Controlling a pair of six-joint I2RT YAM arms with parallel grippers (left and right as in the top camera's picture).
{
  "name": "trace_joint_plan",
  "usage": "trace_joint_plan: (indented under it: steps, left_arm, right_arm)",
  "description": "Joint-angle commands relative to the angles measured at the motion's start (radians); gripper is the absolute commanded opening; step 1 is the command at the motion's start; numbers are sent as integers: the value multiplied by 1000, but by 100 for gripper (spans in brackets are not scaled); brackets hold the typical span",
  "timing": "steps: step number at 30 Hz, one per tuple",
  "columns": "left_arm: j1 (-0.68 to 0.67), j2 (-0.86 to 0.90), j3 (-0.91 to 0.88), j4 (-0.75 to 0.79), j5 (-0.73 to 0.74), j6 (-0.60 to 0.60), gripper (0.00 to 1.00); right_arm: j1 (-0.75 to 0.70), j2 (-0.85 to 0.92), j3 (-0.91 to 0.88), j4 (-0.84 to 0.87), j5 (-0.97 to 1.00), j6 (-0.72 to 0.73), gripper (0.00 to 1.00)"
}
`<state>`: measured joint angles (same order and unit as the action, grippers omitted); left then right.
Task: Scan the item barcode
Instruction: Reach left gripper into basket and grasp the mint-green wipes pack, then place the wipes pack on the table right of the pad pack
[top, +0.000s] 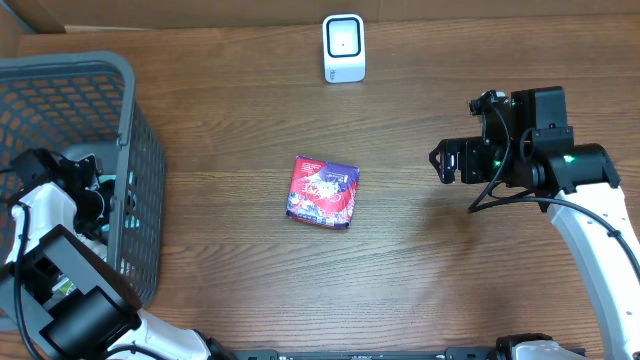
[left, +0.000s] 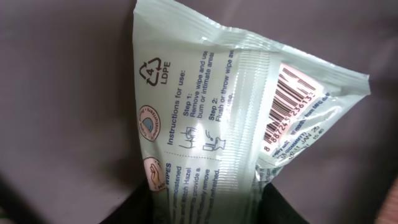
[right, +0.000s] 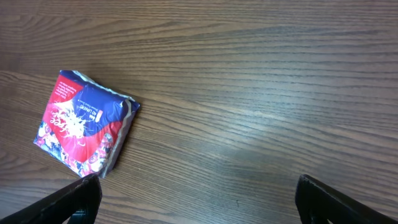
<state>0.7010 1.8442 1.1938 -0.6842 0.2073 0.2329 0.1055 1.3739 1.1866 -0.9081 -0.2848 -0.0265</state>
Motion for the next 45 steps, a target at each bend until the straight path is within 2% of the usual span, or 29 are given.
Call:
trace_joint_plan:
  steps: [1, 3, 7, 12, 17, 24, 26, 30, 34, 40, 43, 45]
  left_arm:
    - [-8, 52, -1, -22, 108, -82, 29]
    - [-8, 52, 26, -45, 109, -113, 31]
    - [-8, 51, 154, -164, 109, -179, 26]
    - [-27, 51, 470, -407, 160, -196, 17]
    - [-77, 51, 780, -616, 249, -196, 17]
    - [-222, 51, 1154, -847, 295, -196, 17]
    - [-323, 51, 1240, -904, 287, -196, 11]
    - [-517, 52, 1246, -943, 231, -200, 12]
    - [-701, 54, 1171, -908, 147, -283, 15]
    - [-977, 60, 891, -681, 128, -389, 17]
    - [-1074, 79, 737, -529, 127, -462, 25]
    - [-1130, 103, 656, -437, 138, -508, 26]
  right_arm:
    - [6, 2, 19, 5, -8, -4, 100]
    - [6, 2, 19, 5, -8, -4, 100]
    - [6, 2, 19, 5, -8, -4, 100]
    - [6, 2, 19, 5, -8, -4, 100]
    - [6, 2, 19, 5, -8, -4, 100]
    - [6, 2, 19, 5, -8, -4, 100]
    - [6, 2, 19, 5, -8, -4, 100]
    - [6, 2, 19, 5, -8, -4, 100]
    - [6, 2, 19, 5, -8, -4, 100]
    - [6, 2, 19, 5, -8, -4, 100]
    - [6, 2, 19, 5, -8, -4, 100]
    - [6, 2, 19, 5, -8, -4, 100]
